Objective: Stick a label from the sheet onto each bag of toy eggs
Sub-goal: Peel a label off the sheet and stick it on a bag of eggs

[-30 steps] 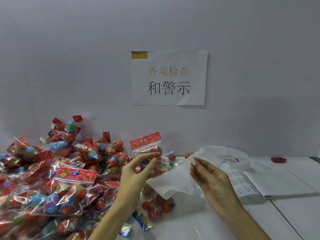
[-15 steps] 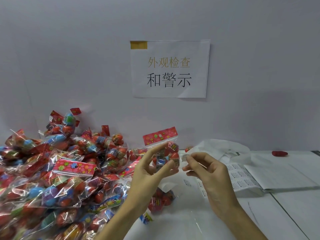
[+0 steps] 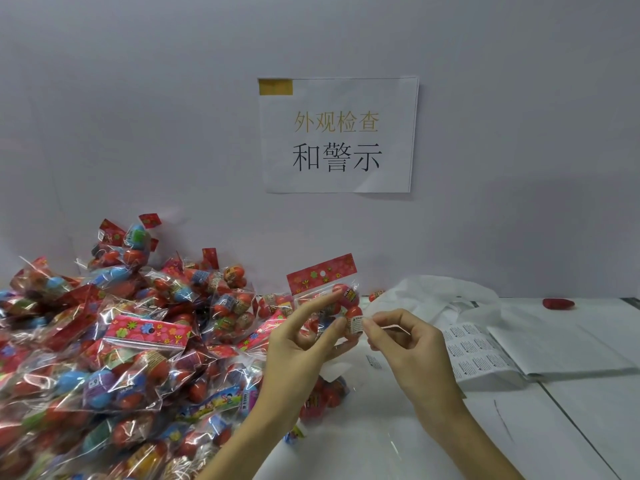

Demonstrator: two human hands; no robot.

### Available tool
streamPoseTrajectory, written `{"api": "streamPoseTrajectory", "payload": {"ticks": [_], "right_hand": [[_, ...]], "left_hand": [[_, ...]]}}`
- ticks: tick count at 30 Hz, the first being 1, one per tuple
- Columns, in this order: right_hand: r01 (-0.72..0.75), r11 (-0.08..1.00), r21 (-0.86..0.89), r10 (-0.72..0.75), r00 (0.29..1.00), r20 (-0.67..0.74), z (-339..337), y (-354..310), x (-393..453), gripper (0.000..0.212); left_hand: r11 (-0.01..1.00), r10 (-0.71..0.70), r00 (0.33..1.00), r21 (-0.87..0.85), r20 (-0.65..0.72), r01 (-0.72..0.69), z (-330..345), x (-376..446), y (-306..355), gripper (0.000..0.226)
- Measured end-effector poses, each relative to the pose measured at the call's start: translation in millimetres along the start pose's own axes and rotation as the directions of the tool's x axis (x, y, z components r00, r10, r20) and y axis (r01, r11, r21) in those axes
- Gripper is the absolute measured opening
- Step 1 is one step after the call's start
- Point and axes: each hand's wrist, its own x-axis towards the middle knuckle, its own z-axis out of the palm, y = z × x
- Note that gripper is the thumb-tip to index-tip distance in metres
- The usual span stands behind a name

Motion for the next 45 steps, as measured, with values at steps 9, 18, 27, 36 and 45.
{"api": "streamPoseTrajectory", "payload": {"ticks": [9, 18, 27, 36, 45], "right_hand": [[-0.002, 1.0, -0.024, 0.002, 1.0, 0.003, 0.4, 1.5, -0.4, 0.006], [0.01, 0.999, -0.041, -0.009, 0.999, 0.032, 1.4, 0.4, -1.1, 0.005], [0.058, 0.994, -0.089, -0.055, 0.998, 0.036, -0.1, 5.1, 1.0, 0.005], [-0.279, 0.931, 0.236, 0.257, 0.959, 0.122, 5.9, 12.4, 1.9, 0.033], [-0.06, 0.988, 0.146, 0.026, 0.974, 0.226, 4.8, 10.0, 1.5, 0.04]], "left_hand": [[0.999, -0.037, 0.999, 0.005, 0.025, 0.037, 0.6, 0.2, 5.2, 0.04], [0.999, -0.025, 0.999, 0.048, 0.035, 0.023, -2.1, -0.6, 4.0, 0.051], [0.999, -0.021, 1.0, 0.049, 0.013, 0.02, -1.6, 1.5, 2.9, 0.046], [0.999, 0.004, 1.0, 0.038, 0.011, -0.005, -3.8, 2.3, 1.3, 0.05], [0.996, -0.032, 0.997, -0.076, 0.076, 0.038, -2.2, 3.9, 3.9, 0.089]]}}
